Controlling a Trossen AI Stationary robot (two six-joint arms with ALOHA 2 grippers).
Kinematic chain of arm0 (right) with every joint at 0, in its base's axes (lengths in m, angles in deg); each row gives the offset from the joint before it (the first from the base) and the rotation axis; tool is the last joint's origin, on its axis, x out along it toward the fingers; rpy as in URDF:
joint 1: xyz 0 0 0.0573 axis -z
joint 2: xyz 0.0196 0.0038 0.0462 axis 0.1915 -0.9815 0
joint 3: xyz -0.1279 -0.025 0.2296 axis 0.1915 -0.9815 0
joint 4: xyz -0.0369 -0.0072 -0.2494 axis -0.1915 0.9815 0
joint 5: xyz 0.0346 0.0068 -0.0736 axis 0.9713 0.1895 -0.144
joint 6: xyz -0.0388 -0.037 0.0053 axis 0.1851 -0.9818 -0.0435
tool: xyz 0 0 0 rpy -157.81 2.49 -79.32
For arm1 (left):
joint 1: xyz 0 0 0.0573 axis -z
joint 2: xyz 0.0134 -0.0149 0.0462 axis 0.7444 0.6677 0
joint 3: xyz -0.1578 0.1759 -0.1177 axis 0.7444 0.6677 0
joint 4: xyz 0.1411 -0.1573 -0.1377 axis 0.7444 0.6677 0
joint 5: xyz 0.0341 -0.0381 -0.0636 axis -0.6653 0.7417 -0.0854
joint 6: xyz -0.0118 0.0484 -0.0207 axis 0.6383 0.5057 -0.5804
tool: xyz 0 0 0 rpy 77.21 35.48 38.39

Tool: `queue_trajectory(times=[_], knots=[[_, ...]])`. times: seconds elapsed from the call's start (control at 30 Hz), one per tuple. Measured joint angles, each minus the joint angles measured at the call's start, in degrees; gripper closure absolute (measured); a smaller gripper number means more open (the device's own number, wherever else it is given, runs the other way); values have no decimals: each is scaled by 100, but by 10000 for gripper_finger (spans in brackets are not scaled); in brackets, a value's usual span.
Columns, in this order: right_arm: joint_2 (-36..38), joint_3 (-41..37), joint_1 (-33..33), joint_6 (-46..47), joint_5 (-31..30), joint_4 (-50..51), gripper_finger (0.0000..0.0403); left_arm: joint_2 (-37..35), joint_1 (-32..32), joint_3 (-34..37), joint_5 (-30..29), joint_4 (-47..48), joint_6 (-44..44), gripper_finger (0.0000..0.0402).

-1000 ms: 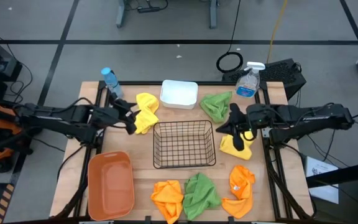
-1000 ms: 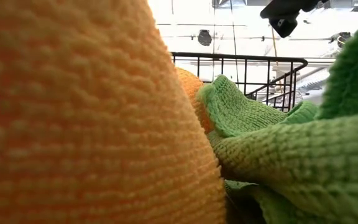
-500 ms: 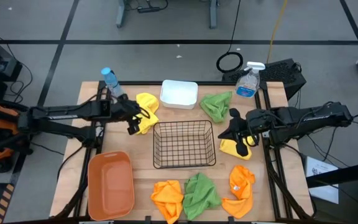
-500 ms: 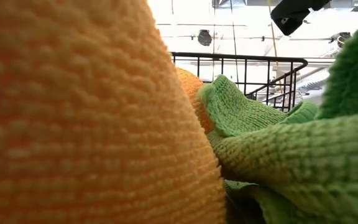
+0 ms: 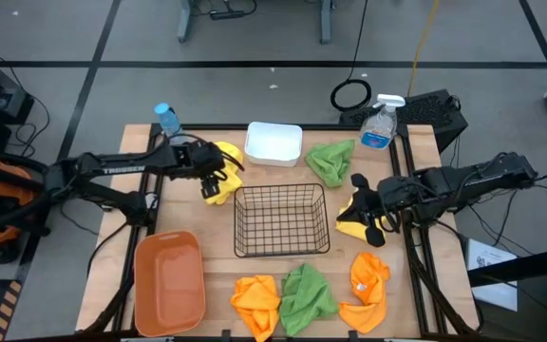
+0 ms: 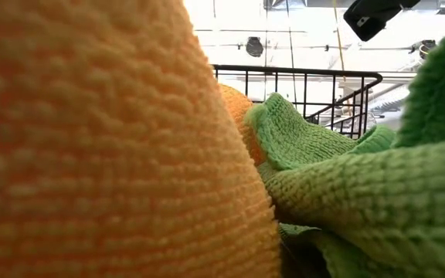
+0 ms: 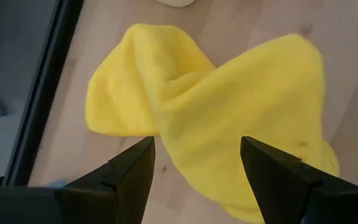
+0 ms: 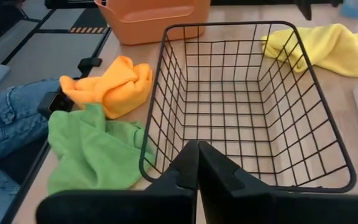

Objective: Sort microfiber towel by color & place in baskets
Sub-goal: Put the left yellow microfiber cloth into the white bin

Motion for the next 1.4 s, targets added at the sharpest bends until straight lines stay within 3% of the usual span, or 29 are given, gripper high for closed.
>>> queue_trajectory(times=[0.13,0.53,0.63,0.73,0.9,1.1,1.4], knots=[[0,-2,-114,0,-371,45,403,161,-259,0,701,-255,401,157],[0,-2,-219,-27,-437,37,403,555,-1234,0,1240,-593,1122,157],[0,-2,-219,-63,-438,35,403,755,-1290,0,1813,-672,1119,157],[0,-2,-219,-59,-437,35,403,963,-1214,0,1915,-674,1136,166],[-2,-2,-219,-148,-435,35,403,1265,-1178,0,1912,-685,1296,232],[-88,-2,-219,-173,-437,33,403,1384,-1184,2,1909,-804,1263,379],[-707,-4,-219,-122,-437,-151,403,1159,-1125,-132,1894,-551,909,395]])
